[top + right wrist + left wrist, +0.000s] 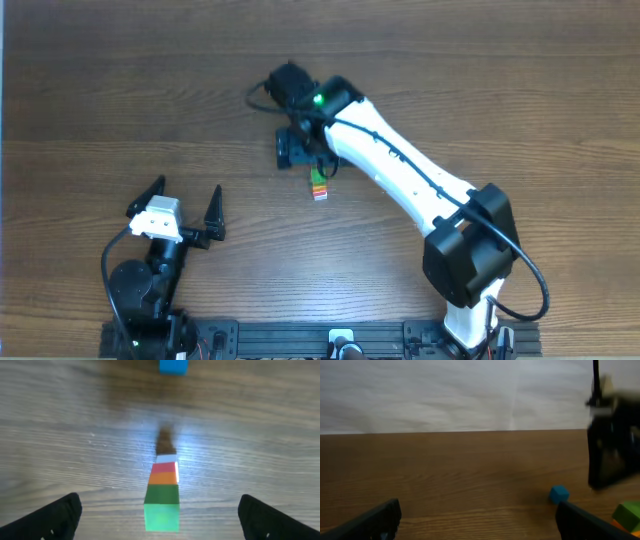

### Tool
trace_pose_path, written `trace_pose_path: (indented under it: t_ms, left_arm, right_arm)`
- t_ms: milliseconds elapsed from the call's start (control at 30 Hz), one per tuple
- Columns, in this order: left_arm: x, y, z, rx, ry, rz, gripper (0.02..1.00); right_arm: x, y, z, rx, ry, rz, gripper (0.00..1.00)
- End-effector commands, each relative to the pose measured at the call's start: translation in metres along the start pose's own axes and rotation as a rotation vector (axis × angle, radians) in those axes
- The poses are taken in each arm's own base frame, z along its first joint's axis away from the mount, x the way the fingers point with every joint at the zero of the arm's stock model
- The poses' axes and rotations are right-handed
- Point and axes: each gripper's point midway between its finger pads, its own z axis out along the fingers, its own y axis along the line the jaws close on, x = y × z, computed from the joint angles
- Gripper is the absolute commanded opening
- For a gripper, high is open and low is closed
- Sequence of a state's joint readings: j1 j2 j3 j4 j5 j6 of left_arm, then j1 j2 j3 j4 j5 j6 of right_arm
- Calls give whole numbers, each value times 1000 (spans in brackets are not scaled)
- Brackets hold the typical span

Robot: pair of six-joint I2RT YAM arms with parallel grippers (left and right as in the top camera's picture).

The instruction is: Stack Cubes

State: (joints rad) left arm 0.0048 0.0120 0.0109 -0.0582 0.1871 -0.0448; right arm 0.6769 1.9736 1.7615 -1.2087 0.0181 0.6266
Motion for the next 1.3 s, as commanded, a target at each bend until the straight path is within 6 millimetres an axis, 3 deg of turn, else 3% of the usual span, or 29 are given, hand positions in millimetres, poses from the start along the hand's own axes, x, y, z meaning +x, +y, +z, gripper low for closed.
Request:
trace_pose_path:
  t_ms: [33,233,400,567,1300]
  left_arm:
    - [1,-1,0,7,0,15,998]
    - [2,-1,0,7,1,15,998]
    - [1,-1,0,7,0,15,996]
    - [1,-1,0,7,0,15,998]
    - [1,-1,0,7,0,15,998]
  right_arm:
    - [-30,-3,10,10,8,-25,991]
    - [-53,-10,46,35,42,-13,993]
    - [-62,-15,80,40,64,3,956]
    - [-68,-15,99,40,63,8,921]
    - [-71,-14,106,36,54,8,855]
